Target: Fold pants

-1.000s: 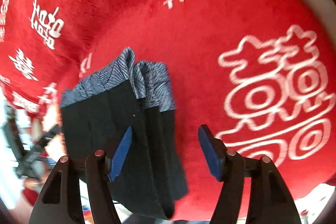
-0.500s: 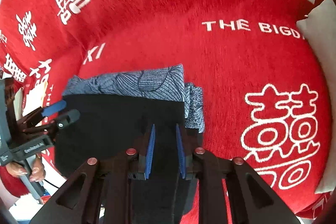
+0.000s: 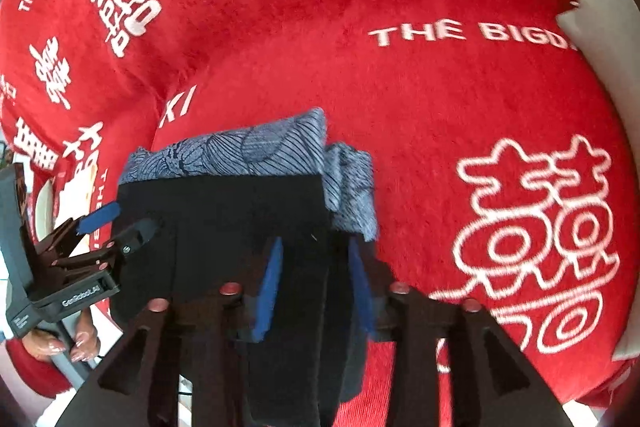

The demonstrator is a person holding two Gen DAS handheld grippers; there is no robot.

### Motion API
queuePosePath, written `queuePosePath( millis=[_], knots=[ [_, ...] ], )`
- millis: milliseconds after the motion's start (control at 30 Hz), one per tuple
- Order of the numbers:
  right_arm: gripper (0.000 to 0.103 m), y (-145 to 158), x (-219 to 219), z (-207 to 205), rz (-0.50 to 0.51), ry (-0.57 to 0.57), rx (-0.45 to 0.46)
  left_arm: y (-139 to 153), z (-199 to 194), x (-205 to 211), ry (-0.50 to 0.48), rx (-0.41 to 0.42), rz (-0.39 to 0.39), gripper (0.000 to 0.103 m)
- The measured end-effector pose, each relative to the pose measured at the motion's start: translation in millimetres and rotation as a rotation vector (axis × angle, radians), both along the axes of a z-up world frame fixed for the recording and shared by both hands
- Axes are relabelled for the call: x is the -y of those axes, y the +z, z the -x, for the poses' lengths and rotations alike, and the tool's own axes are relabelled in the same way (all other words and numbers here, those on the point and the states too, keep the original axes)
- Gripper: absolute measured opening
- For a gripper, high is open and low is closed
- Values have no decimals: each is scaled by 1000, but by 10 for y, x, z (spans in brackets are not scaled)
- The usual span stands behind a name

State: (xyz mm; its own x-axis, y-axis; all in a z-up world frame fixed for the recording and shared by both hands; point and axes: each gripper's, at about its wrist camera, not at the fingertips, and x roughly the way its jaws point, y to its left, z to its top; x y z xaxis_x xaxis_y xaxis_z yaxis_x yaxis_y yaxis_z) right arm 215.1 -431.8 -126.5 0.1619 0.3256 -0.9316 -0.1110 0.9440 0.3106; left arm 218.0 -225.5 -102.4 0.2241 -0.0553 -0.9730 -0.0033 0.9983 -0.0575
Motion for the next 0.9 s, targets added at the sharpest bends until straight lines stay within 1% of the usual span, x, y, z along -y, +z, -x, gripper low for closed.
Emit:
queuePosePath(
  millis=[33, 100, 133, 167, 200, 233, 300, 367, 433, 467, 500, 567, 600, 633, 767, 833, 900],
  knots=[
    [53, 22, 17, 45, 14, -11, 3, 22, 23, -13, 5, 1, -4, 88],
    [57, 67, 44, 129, 41, -30, 10, 55, 89, -42, 11, -5, -9, 88],
    [61, 95, 58, 186, 56, -43, 11, 67, 120, -50, 10, -8, -13, 88],
    [66, 122, 69, 248, 70, -57, 10, 91, 161, -59, 11, -10, -20, 91],
    [67, 136, 77, 284, 78, -64, 8, 118, 207, -68, 12, -12, -25, 99],
    [67, 165, 76, 344, 90, -71, 8, 153, 264, -78, 12, -9, -27, 103],
    [68, 227, 69, 451, 124, -78, 11, 203, 351, -81, 0, -15, -20, 103],
    [76, 294, 20, 575, 164, -87, 14, 231, 427, -75, -11, -27, -18, 103],
    [80, 362, -11, 687, 168, -96, 21, 252, 512, -67, -17, -47, -25, 103],
    [80, 389, -37, 733, 170, -98, 22, 266, 562, -59, -24, -59, -29, 103],
    [80, 424, -86, 797, 175, -100, 23, 282, 604, -51, -31, -65, -37, 103],
    [85, 450, -167, 871, 186, -94, 17, 314, 683, -35, -38, -68, -57, 103],
    [85, 461, -228, 919, 197, -87, 10, 336, 731, -35, -38, -76, -66, 103],
    [86, 468, -281, 952, 202, -81, 9, 340, 764, -42, -33, -82, -72, 103],
    [102, 508, -459, 1046, 245, -51, 18, 388, 899, -114, 17, -105, -84, 103],
    [102, 558, -537, 1076, 248, -37, 29, 422, 965, -163, 45, -114, -86, 103],
    [102, 589, -602, 1097, 243, -29, 17, 439, 1004, -193, 61, -124, -87, 103]
  ],
)
